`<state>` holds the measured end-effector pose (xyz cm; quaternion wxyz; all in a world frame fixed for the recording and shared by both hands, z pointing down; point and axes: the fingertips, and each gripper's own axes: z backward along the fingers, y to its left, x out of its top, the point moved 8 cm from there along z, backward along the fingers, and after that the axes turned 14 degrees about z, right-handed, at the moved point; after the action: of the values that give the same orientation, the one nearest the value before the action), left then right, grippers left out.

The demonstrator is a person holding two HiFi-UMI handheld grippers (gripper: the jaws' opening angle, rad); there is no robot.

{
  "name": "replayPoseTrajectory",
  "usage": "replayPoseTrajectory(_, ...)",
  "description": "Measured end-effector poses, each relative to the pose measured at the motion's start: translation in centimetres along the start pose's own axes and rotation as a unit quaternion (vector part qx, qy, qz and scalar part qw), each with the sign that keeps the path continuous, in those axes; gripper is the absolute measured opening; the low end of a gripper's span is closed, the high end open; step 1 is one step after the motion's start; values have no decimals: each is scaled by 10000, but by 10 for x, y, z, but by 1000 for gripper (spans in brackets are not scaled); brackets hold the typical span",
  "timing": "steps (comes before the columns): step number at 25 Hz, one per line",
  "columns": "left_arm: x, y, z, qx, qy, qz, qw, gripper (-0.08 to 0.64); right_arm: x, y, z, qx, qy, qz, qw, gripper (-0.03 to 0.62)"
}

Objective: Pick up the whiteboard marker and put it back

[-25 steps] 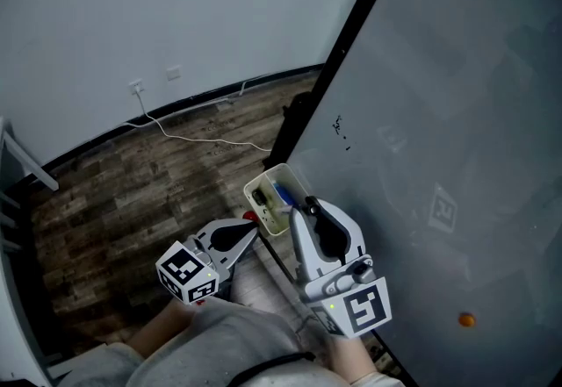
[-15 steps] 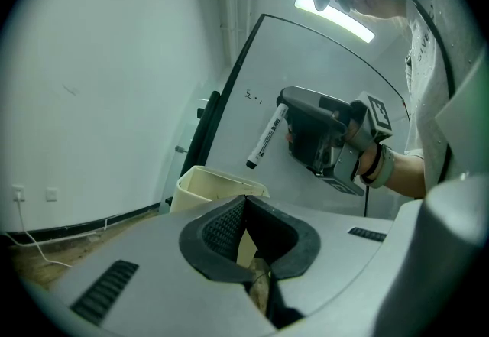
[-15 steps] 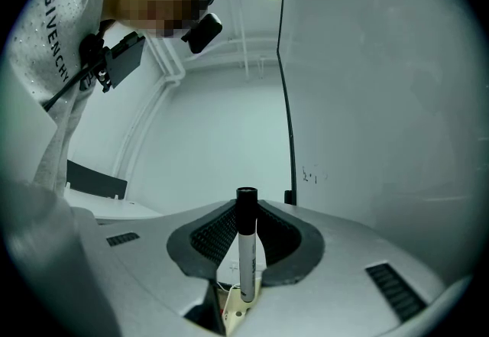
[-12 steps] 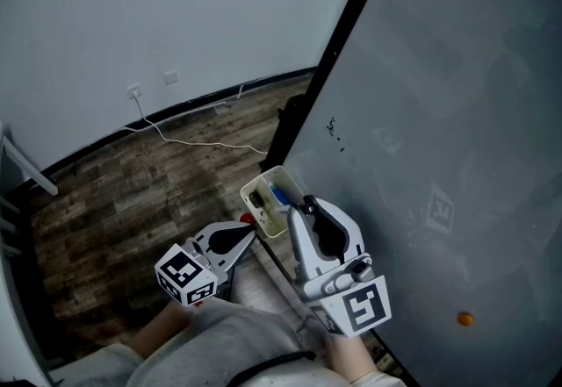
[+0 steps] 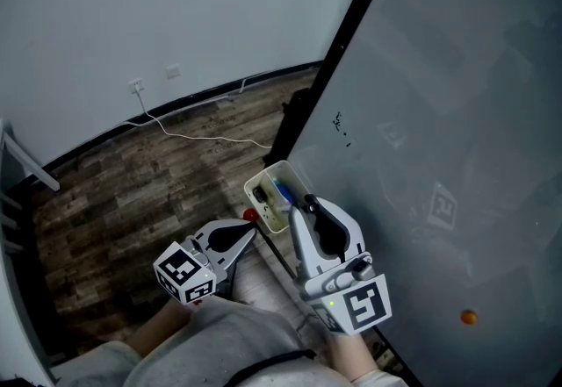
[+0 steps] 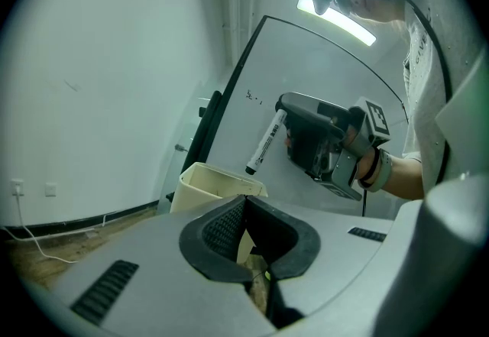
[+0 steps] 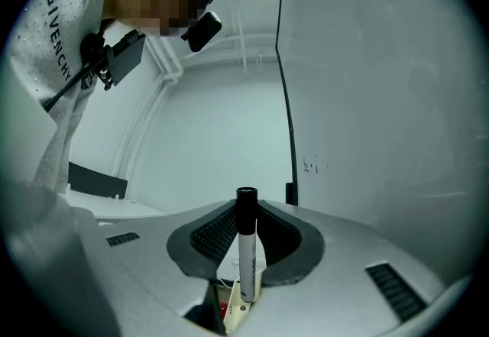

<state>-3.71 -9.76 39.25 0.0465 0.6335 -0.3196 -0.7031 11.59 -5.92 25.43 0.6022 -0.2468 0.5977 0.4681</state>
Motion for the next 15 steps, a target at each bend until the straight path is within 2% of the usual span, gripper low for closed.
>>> replayPoseTrajectory(6,0,4,-1,37,67,47,10000,15,-10,1,-3,3,13,-150,9999,87)
replayPoseTrajectory(15,-7,12,-5,6,146,165,9998,15,-31,2,-3,-47,364,-187,9992,87)
